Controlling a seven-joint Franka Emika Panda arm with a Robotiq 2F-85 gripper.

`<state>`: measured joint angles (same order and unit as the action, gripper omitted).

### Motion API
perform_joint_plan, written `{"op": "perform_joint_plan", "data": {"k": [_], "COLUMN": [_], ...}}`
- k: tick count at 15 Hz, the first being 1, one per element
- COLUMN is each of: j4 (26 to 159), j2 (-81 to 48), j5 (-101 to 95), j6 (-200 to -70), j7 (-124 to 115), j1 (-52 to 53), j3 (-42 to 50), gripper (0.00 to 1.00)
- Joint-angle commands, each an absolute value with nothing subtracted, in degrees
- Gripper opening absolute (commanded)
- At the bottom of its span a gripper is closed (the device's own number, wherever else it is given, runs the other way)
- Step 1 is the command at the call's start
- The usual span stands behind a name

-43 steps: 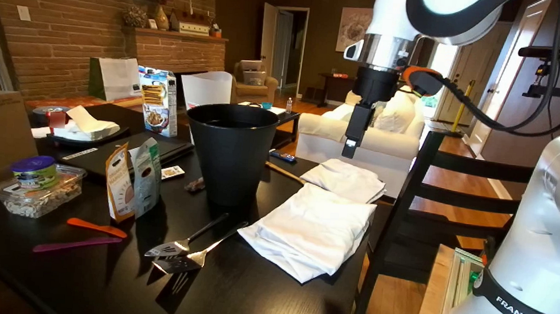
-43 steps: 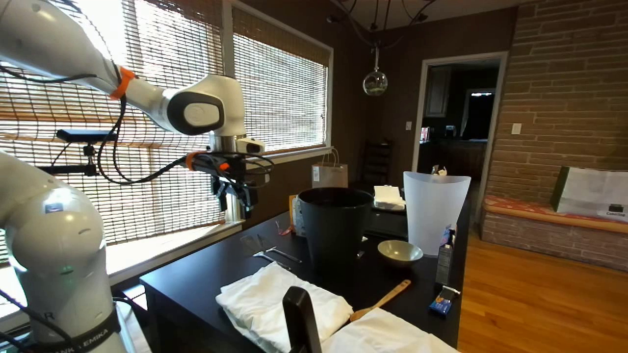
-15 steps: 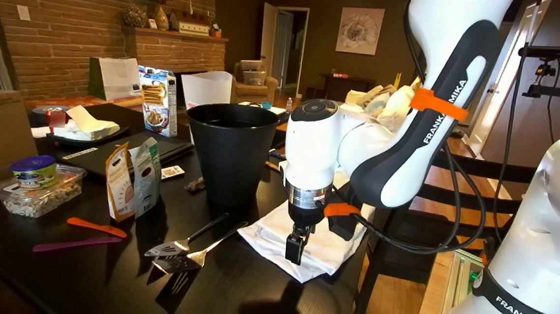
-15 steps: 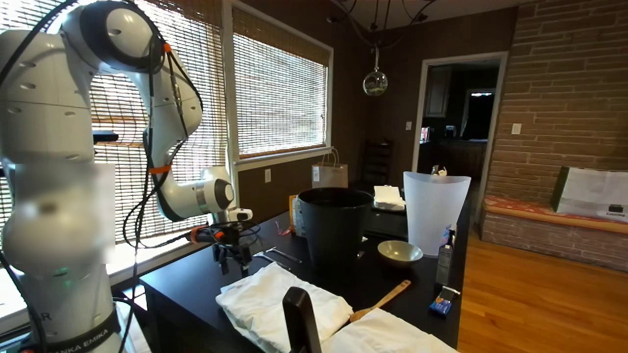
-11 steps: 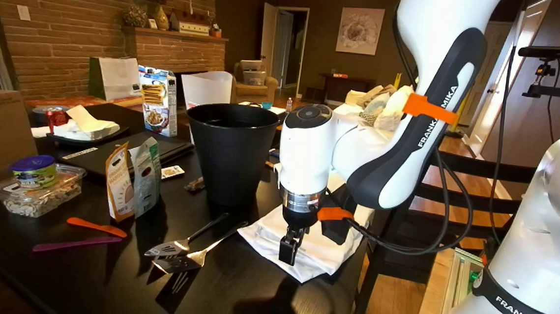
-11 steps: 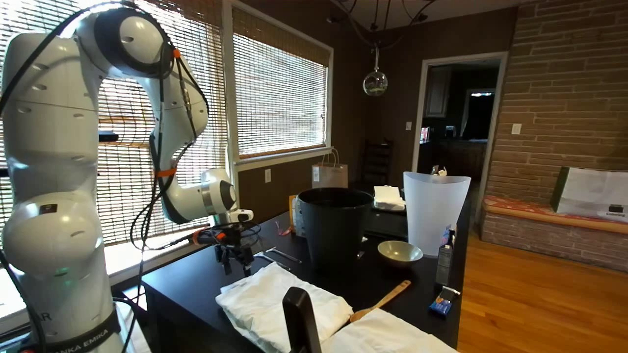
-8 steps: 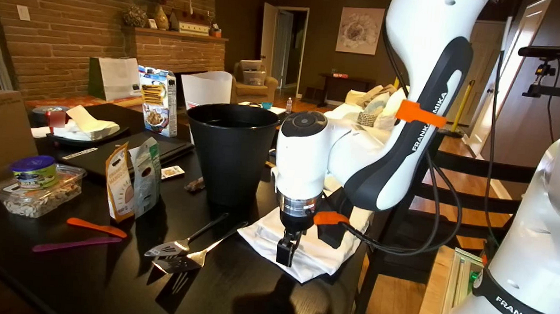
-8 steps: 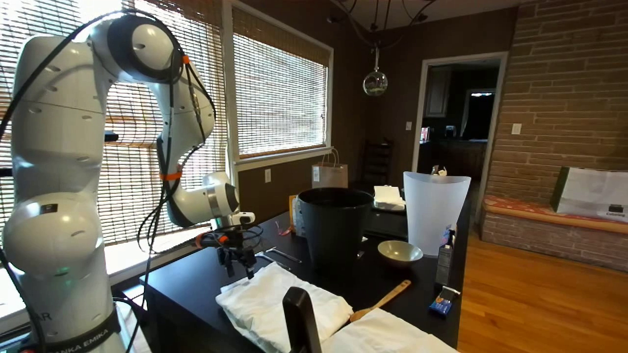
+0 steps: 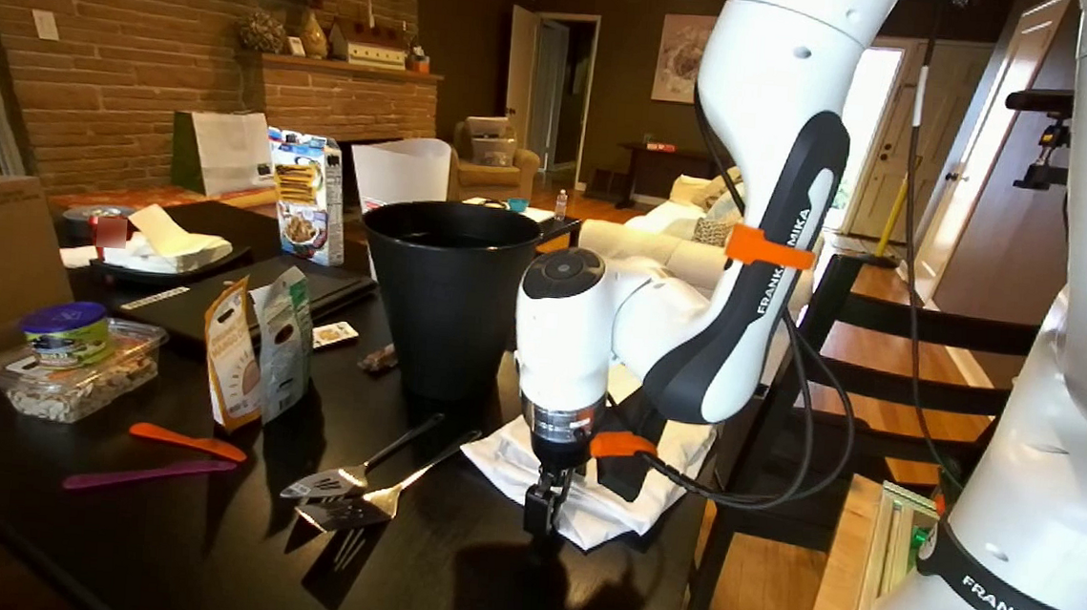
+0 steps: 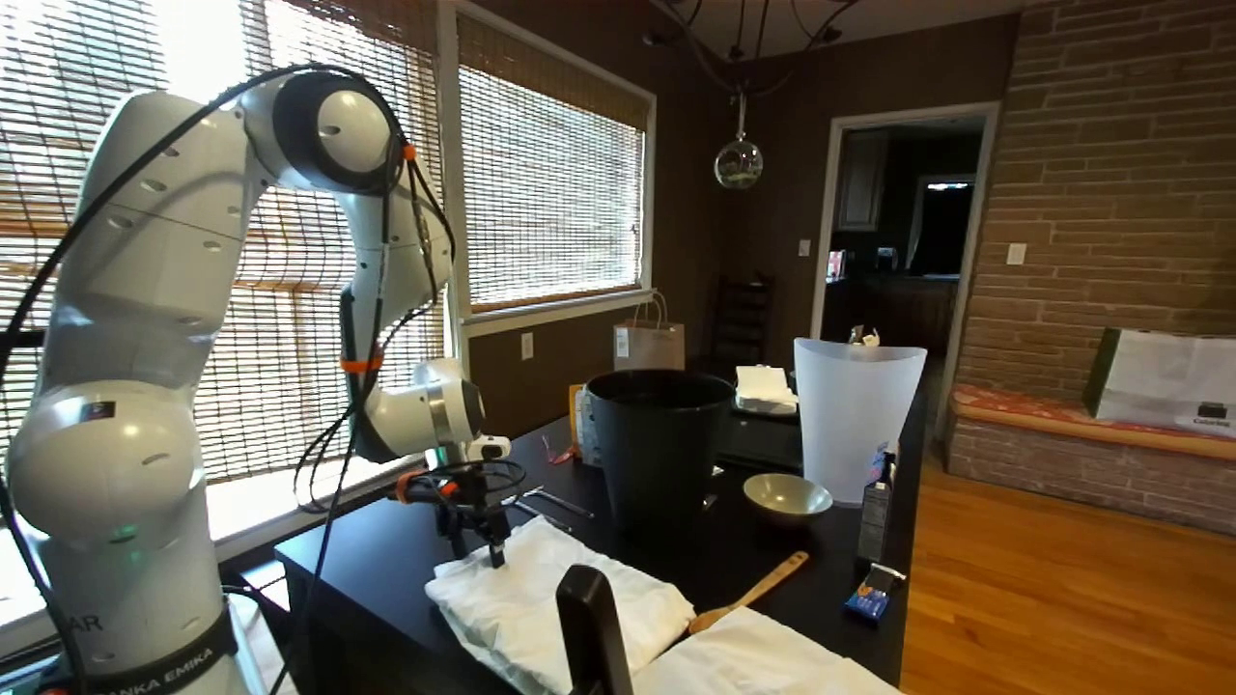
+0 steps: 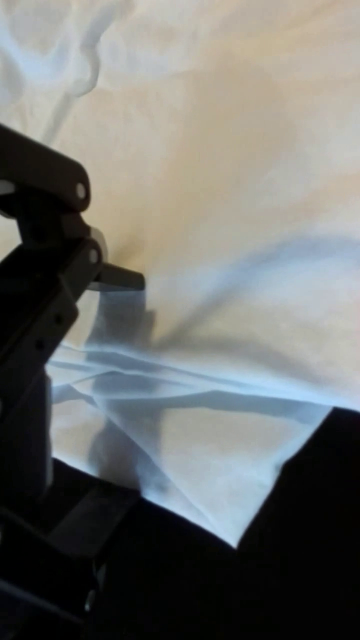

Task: Fold the white cloth in half

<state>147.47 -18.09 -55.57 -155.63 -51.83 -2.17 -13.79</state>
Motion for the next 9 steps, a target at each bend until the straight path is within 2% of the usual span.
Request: {"op": "perform_joint_plan", "data": {"k": [1, 2, 3, 4, 9], "j4": [145.07, 144.82, 144.64, 144.54, 143.77], "j2": [-21.35, -21.7, -22.06, -22.24, -22.09], "j5": [-57.92, -57.67, -57.59, -57.55, -57.26], "j6": [-156.07, -155.95, -155.85, -155.62, -154.41], "j7": [-54.29, -54.11, -53.99, -53.99, -53.47], "j1": [-1.04, -0.94, -0.86, -0.75, -0.66], "j3": [-12.63, -12.65, -12.58, -12.52, -12.2], "gripper": [1.0, 1.0, 0.75, 0.74, 0.39]}}
